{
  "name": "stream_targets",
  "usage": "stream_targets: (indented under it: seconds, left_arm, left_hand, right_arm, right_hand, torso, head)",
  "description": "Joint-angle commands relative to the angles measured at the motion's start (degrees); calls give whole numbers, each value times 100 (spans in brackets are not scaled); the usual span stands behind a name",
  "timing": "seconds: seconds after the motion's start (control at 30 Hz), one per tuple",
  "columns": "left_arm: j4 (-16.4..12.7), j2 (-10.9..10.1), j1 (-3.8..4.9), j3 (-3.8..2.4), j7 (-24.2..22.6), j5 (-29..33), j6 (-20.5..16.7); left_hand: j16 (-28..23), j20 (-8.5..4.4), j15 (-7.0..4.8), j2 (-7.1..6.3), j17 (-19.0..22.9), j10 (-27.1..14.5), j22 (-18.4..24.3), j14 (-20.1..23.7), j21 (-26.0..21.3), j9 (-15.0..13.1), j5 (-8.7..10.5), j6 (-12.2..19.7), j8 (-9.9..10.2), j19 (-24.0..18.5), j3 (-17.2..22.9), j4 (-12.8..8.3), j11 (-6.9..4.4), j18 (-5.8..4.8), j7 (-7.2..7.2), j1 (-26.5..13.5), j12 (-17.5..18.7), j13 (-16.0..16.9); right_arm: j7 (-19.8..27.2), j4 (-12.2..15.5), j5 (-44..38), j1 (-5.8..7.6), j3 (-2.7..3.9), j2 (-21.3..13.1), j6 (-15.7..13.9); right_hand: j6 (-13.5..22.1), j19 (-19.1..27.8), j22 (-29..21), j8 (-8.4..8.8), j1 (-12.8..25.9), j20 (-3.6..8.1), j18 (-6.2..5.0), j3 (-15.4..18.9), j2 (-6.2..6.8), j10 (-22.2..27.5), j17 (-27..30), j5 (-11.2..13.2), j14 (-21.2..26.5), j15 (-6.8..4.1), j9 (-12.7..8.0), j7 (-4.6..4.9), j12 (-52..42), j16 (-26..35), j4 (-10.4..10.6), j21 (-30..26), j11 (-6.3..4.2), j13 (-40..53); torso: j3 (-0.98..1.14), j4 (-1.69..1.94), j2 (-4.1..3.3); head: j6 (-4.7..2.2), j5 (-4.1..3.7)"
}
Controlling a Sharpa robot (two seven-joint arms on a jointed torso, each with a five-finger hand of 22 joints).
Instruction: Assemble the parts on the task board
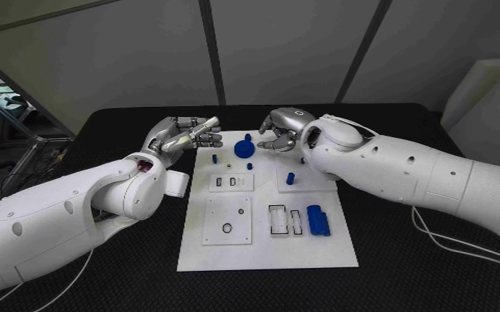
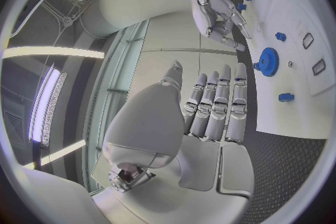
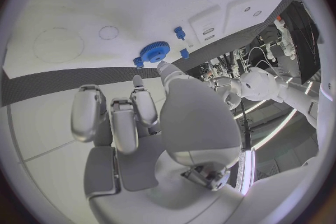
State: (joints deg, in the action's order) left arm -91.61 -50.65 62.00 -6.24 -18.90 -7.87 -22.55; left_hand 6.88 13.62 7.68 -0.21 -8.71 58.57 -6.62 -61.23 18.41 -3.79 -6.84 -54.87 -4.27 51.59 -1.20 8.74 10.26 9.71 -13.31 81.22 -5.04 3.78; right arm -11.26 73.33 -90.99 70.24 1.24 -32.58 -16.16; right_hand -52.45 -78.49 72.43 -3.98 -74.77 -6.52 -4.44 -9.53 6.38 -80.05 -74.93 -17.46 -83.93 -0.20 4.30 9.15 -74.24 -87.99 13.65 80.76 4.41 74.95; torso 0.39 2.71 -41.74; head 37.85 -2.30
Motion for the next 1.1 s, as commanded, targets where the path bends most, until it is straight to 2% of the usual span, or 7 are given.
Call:
stream_targets:
  seconds: [0.03,0.13,0.27,0.43,0.63,1.0,1.1]
  left_arm:
    - [20,-3,10,-4,-32,-6,61]
    - [33,-6,9,-4,-38,-6,65]
    - [55,-1,8,-3,-44,-6,74]
    - [74,20,6,-3,-48,-6,87]
    - [101,46,2,-3,-55,-6,102]
    - [125,73,-9,-3,-55,-6,114]
    - [126,73,-10,-3,-55,-6,114]
  left_hand:
    - [-31,25,11,26,-9,-32,8,17,-24,5,29,13,31,13,6,-39,15,68,-7,5,38,8]
    - [-31,25,11,25,-9,-32,8,17,-24,4,29,13,31,13,6,-40,15,68,-7,5,38,8]
    - [-31,25,11,25,-9,-32,8,17,-24,4,29,13,31,13,6,-40,15,68,-7,5,38,8]
    - [-32,25,11,25,-10,-31,8,17,-25,4,29,13,31,13,4,-41,15,68,-6,6,38,8]
    - [-32,25,11,25,-10,-31,8,17,-25,4,29,13,31,13,4,-41,15,68,-6,6,38,8]
    - [-32,25,11,25,-10,-31,8,17,-25,4,29,13,31,13,4,-41,15,68,-6,6,38,8]
    - [-32,25,11,25,-10,-31,8,17,-25,4,29,13,31,13,4,-41,15,68,-6,6,38,8]
  right_arm:
    - [707,235,1055,34,6,-347,-290]
    - [985,361,1535,49,8,-684,-111]
    - [1409,451,2183,64,7,-1165,-52]
    - [1687,372,2688,70,4,-1514,-39]
    - [1795,79,2643,67,0,-1597,94]
    - [1767,-297,2255,54,-3,-1407,300]
    - [1733,-330,2148,49,-3,-1397,381]
  right_hand:
    - [-52,137,-174,-18,-193,11,21,-33,22,10,-956,154,-480,20,6,-13,41,49,-125,-109,-36,75]
    - [-96,223,-288,-34,-337,26,-4,-52,65,33,-891,223,-465,1,13,-48,62,81,-227,-180,-63,62]
    - [-247,265,-340,-93,-491,71,-16,-14,124,35,-868,-30,-461,-51,38,-123,62,96,-345,-221,-129,65]
    - [-283,288,-376,-88,-601,105,-22,7,141,70,-845,-84,-456,-86,35,-158,121,110,-435,-246,-165,18]
    - [-160,336,-441,-1,-683,94,-30,62,160,144,-790,-91,-440,-44,-1,-55,237,141,-510,-293,-89,-75]
    - [40,347,-457,43,-724,41,-34,166,160,204,-791,-19,-438,10,-35,1,323,143,-548,-311,-33,-148]
    - [65,349,-460,40,-720,34,-35,192,165,208,-790,5,-437,16,-36,4,327,144,-548,-314,-28,-152]
  torso:
    - [7,-56,21]
    - [16,-95,25]
    - [35,-157,35]
    - [47,-193,44]
    - [52,-167,30]
    - [20,-145,38]
    - [20,-148,35]
  head:
    - [-39,-19]
    - [-57,-6]
    - [-87,-16]
    - [-125,-32]
    - [-140,-109]
    - [-102,-142]
    - [-93,-135]
